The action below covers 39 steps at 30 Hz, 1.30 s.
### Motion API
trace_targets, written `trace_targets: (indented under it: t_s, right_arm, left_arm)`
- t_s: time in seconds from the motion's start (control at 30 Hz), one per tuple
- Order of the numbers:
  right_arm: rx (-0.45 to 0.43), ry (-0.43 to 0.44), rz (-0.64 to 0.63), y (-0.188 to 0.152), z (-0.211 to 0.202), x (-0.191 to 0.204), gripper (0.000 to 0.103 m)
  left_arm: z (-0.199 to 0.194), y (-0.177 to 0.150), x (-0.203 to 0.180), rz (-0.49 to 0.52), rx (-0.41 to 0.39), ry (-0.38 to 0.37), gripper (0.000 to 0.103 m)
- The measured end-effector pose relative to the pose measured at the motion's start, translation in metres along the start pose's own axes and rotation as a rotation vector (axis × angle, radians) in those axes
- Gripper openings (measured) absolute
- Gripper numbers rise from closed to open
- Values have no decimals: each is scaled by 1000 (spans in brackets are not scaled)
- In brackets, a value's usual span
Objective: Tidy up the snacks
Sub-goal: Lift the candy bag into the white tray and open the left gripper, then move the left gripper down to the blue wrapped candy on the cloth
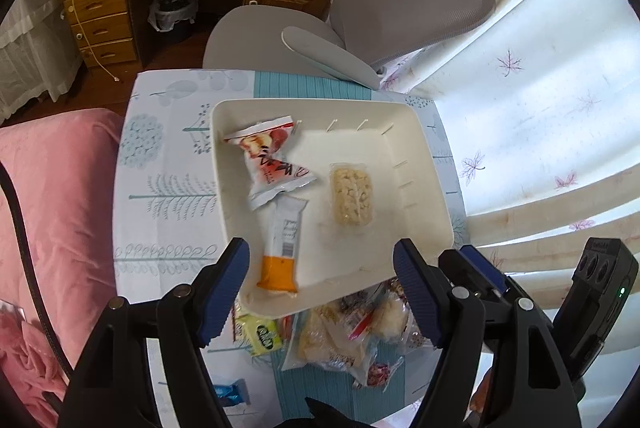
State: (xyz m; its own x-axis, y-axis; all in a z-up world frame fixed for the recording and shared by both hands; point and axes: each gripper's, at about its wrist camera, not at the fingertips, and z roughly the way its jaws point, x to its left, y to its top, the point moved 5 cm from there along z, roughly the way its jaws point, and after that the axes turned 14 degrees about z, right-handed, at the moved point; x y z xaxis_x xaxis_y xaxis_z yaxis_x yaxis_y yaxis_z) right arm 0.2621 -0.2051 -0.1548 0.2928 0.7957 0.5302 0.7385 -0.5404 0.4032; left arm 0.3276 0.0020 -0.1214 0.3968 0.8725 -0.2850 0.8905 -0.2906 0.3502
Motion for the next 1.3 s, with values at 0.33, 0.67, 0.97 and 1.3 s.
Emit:
trace_targets:
  t_s: [0.33, 0.67, 0.97, 1.3]
  right_arm:
    - [-33, -16, 4, -34, -28, 14, 66]
    - [-37, -37, 18, -87, -47, 19, 66]
    - [-19, -61, 18, -132, -52, 14, 66]
    - [36, -126, 16, -167, -44, -13, 72]
  left_arm:
    - [-42, -50, 16, -4, -34, 8, 73]
    - [-70, -116, 34, -19, -33, 37, 73]
    - [-80, -174, 50, -29, -10, 75, 73]
    - [-62, -223, 67, -60, 40, 97, 75]
